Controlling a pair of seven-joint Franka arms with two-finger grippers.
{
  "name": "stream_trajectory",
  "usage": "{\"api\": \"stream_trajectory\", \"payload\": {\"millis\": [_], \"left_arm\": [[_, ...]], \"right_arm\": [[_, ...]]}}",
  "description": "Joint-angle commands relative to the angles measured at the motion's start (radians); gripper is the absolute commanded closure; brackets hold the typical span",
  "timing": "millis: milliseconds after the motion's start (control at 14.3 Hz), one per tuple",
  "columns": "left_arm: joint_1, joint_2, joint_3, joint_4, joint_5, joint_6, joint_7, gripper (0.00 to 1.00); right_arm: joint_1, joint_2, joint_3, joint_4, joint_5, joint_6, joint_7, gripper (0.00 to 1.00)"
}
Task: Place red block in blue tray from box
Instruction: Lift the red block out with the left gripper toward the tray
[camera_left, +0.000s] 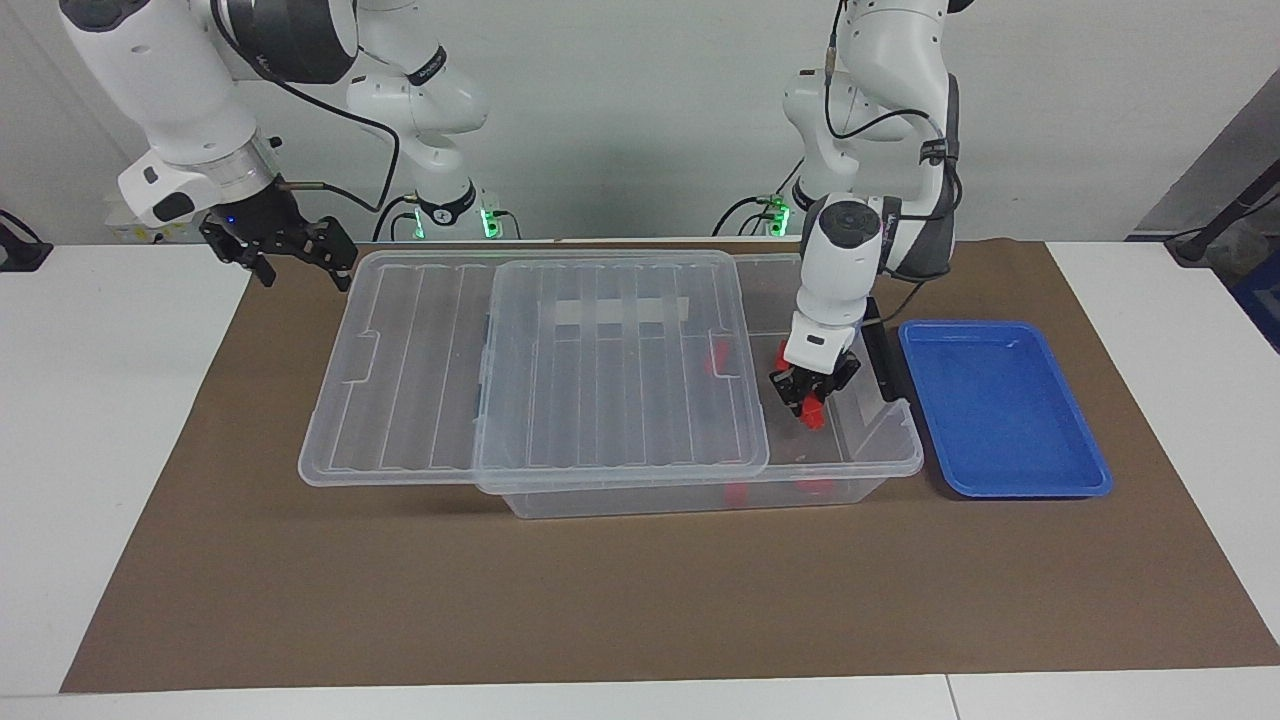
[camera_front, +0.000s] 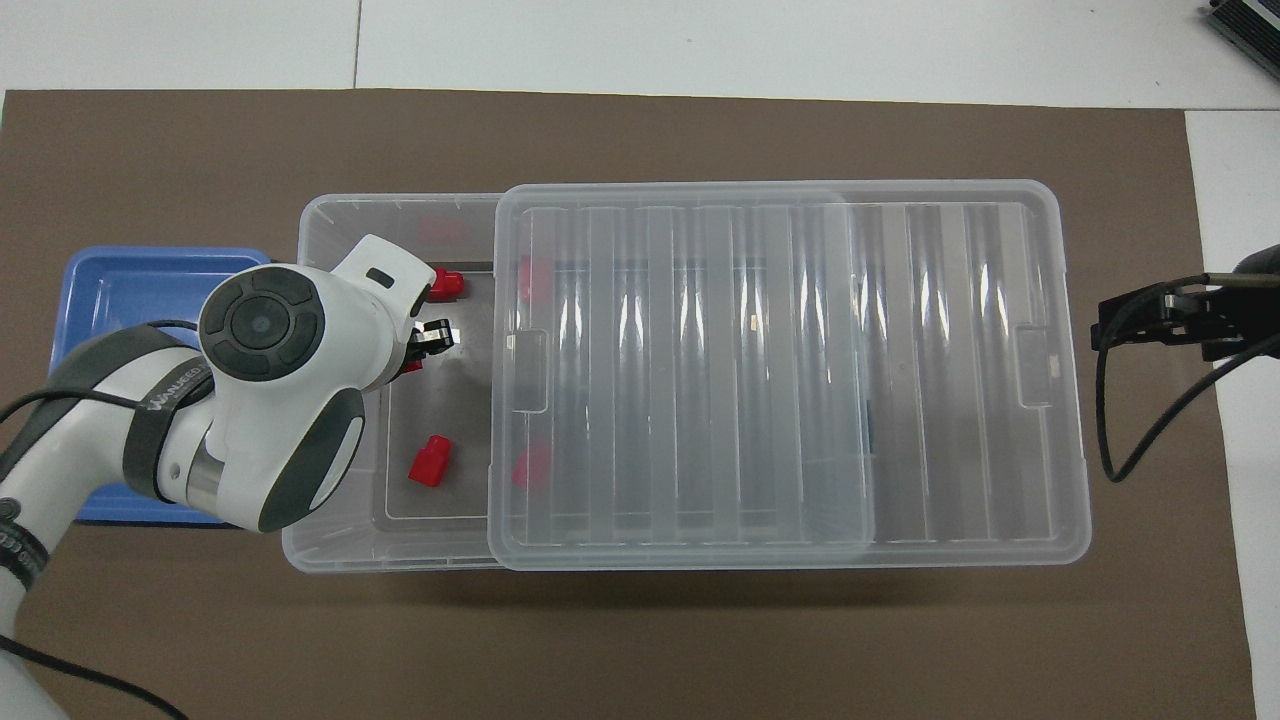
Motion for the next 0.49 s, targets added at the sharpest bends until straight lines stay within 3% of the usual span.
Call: {"api": "stream_trajectory", "payload": {"millis": [0,279,418], "left_arm": [[-0.011,-0.011,0.007,0.051,0.02,-0.1,0.019,1.0],[-0.001,-0.017,0.012,0.178,0.019,-0.289,0.111,1.0],[0.021,-0.048,0.019,0.187,0.013,-0.314,0.164,1.0]], "right_arm": [[-0.007,-0.027,0.008,-0.04,0.001,0.032,0.01,0.0],[-0.01,-0.027,0.008,-0.045,0.003,0.036,0.01,0.0],[-0.017,-0.027,0.006,-0.049,0.001,0.067,-0.011,0.0]]}}
